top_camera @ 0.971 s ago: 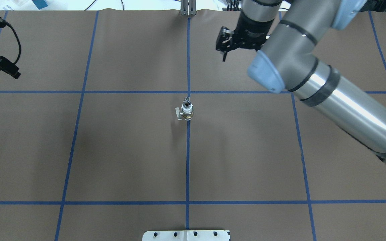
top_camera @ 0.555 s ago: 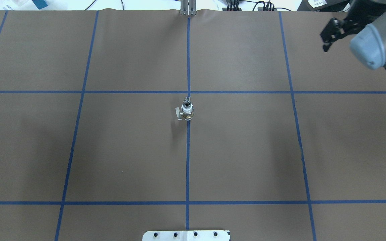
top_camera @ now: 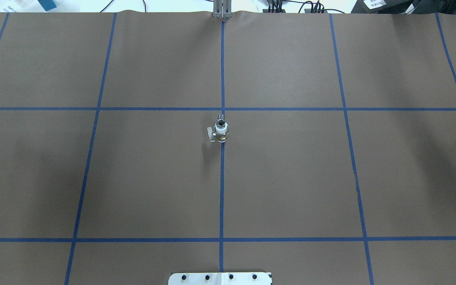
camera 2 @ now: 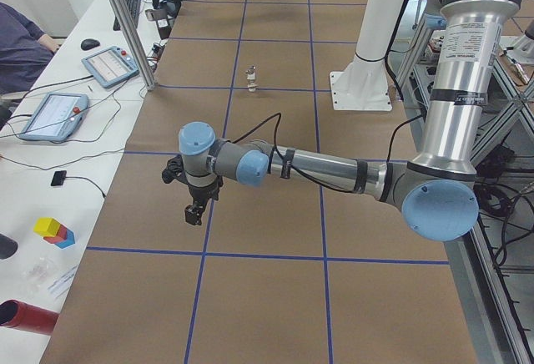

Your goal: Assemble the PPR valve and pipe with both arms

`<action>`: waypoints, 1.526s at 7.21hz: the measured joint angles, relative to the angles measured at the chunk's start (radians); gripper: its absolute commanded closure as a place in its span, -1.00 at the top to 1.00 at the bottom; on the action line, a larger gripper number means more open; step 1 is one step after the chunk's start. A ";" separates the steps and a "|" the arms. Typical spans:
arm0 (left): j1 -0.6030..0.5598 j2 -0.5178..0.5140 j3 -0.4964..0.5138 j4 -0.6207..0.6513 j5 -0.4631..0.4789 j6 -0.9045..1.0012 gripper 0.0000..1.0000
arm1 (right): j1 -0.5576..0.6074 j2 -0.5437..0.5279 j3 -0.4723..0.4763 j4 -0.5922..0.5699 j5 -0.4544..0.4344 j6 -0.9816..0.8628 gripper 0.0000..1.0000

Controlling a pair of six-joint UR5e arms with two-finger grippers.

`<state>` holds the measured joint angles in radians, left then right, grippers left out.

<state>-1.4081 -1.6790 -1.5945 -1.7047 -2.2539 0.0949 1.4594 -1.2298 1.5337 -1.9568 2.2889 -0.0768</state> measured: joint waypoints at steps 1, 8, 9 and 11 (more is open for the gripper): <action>-0.001 0.019 0.004 -0.005 0.001 0.001 1.00 | 0.019 -0.044 -0.031 0.083 -0.004 -0.012 0.98; -0.025 0.044 0.003 0.006 -0.002 -0.012 1.00 | 0.108 -0.242 -0.016 0.339 0.057 0.015 0.98; -0.025 0.044 0.001 0.006 -0.002 -0.019 1.00 | 0.109 -0.241 0.018 0.306 0.059 0.034 0.98; -0.025 0.044 -0.001 0.007 -0.003 -0.041 1.00 | 0.110 -0.246 0.041 0.288 0.072 0.046 0.98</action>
<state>-1.4332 -1.6352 -1.5959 -1.6981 -2.2565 0.0540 1.5692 -1.4758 1.5750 -1.6684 2.3606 -0.0307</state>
